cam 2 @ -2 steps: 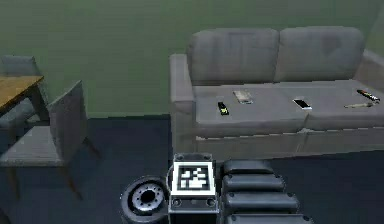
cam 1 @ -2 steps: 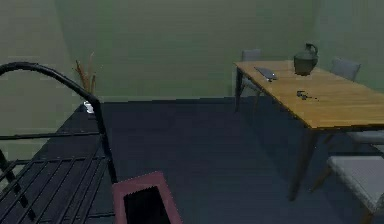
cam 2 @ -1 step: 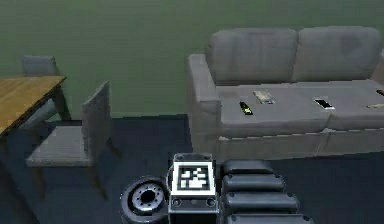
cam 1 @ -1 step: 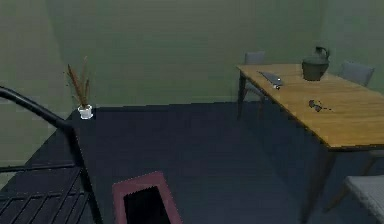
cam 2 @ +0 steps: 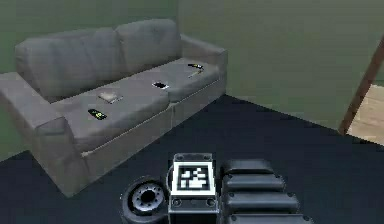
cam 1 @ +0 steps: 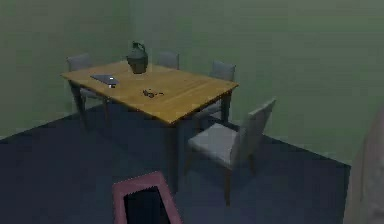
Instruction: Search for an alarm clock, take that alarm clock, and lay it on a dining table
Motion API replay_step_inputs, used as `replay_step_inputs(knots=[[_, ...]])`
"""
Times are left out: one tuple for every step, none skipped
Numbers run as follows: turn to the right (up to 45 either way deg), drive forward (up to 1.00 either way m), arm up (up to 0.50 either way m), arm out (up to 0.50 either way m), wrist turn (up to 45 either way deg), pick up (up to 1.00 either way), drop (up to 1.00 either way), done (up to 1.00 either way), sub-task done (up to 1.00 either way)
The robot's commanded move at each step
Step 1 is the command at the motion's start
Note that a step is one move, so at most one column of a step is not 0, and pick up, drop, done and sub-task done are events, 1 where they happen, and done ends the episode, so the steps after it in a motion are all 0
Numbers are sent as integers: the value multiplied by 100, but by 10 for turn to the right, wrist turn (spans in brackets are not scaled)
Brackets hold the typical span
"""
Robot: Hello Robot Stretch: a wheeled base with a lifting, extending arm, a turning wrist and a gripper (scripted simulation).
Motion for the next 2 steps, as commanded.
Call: replay_step_inputs(knots=[[360,0,0,0,0,0,0,0,0],[30,0,0,0,0,0,0,0,0]])
